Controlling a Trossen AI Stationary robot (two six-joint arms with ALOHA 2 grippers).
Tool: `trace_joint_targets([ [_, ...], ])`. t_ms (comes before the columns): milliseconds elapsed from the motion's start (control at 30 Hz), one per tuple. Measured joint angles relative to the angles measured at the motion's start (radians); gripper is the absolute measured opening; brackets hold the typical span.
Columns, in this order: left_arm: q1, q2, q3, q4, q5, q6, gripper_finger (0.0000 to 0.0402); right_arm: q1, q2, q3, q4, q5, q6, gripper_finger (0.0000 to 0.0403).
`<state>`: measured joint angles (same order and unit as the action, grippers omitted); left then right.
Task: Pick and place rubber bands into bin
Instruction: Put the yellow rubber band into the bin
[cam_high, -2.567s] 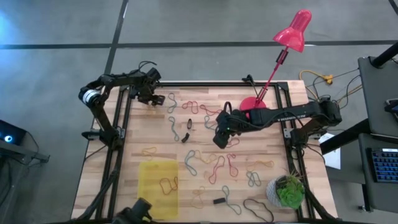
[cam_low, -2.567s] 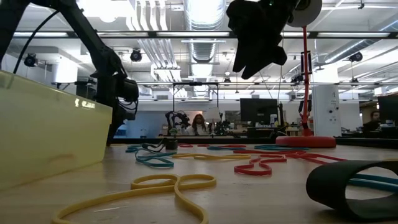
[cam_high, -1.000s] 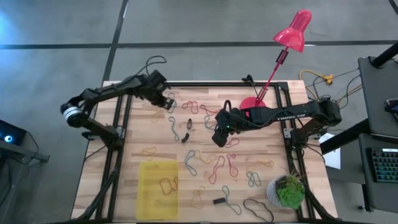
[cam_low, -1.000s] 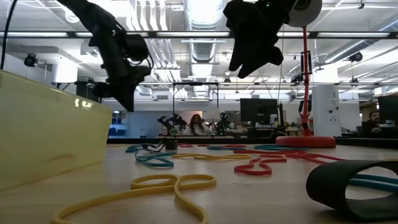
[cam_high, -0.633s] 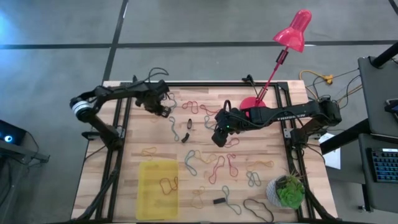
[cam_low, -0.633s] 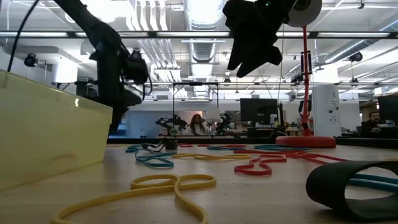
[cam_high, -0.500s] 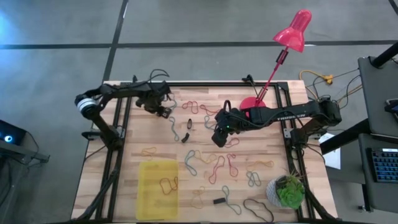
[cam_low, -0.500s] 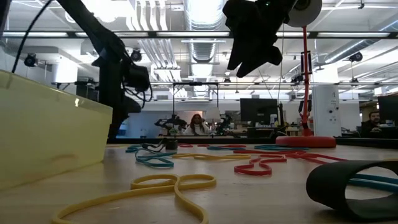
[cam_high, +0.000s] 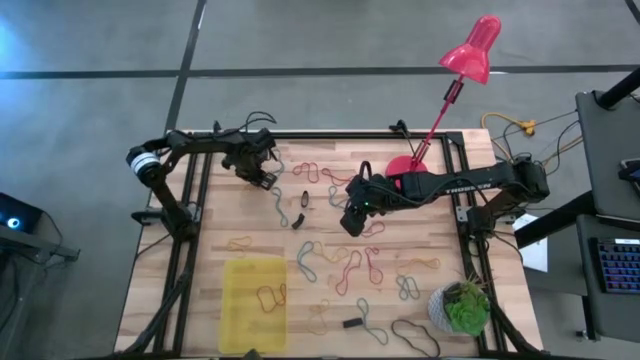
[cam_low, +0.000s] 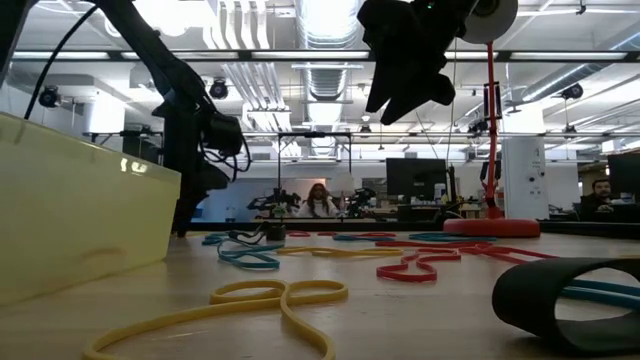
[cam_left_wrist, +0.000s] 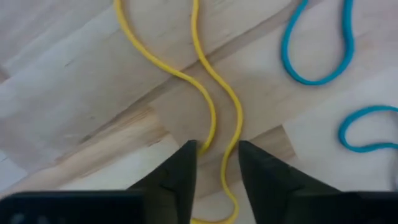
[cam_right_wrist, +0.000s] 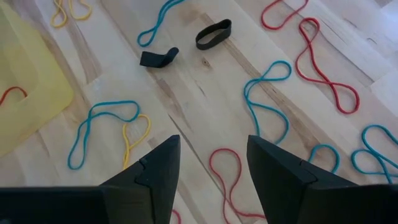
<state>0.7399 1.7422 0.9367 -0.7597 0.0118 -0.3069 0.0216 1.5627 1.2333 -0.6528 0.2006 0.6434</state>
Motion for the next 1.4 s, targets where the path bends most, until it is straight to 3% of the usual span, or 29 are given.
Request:
trace_joint_targets([
  [333, 0.001, 0.078, 0.001, 0.013, 0.073, 0.034, 0.0017, 0.000, 0.000, -0.001, -0.001, 0.000, 0.000, 0.0173],
  [533, 0.002, -0.005, 0.024, 0.001, 0.113, 0.033, 0.0001, 0.000, 0.000, -0.001, -0.001, 0.000, 0.003, 0.0173],
  [600, 0.002, -0.050, 0.031, 0.001, 0.117, 0.026, 0.0001, 0.000, 0.000, -0.001, -0.001, 0.001, 0.002, 0.0173],
  [767, -0.006, -0.200, 0.046, 0.039, 0.251, -0.001, 0.0000, -0.001, 0.000, -0.001, 0.000, 0.008, -0.008, 0.0173],
  [967, -0.038, -0.362, 0.044, 0.045, 0.264, -0.054, 0.0000, 0.000, 0.000, -0.001, 0.001, 0.009, -0.015, 0.0173],
  [1033, -0.041, -0.392, 0.033, 0.045, 0.221, -0.053, 0.0000, 0.000, 0.000, -0.001, 0.002, 0.009, -0.016, 0.0173],
  [1200, -0.043, -0.373, -0.004, 0.036, 0.119, -0.082, 0.0008, 0.000, 0.000, -0.001, 0.007, 0.009, -0.016, 0.0173],
  [1400, -0.042, -0.222, 0.023, 0.050, 0.060, -0.174, 0.0078, 0.000, 0.000, -0.001, 0.007, 0.009, -0.015, 0.0173],
])
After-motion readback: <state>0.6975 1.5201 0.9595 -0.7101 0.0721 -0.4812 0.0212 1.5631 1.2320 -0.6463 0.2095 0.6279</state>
